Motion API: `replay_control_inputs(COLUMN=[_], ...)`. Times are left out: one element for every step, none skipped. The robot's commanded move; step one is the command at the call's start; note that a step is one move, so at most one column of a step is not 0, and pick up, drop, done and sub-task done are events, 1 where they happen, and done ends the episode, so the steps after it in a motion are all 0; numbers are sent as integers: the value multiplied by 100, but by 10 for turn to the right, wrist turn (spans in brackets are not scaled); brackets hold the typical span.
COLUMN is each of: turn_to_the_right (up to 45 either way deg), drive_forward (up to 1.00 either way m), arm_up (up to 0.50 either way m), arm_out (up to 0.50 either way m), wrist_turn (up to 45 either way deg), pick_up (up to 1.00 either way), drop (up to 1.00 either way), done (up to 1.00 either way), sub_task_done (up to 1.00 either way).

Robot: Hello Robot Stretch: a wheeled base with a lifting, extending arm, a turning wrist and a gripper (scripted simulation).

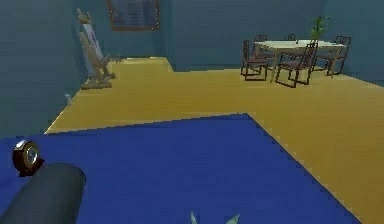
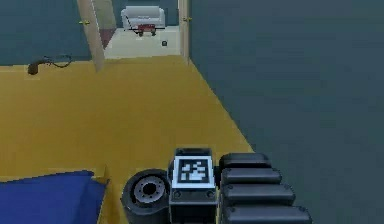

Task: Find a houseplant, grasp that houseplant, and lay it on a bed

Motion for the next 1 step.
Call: replay_control_inputs(turn_to_the_right=[-360], drive_forward=[0], arm_up=[0], arm_out=[0], wrist_turn=[0], pick_up=[0], drop=[0], done=[0], sub_task_done=[0])
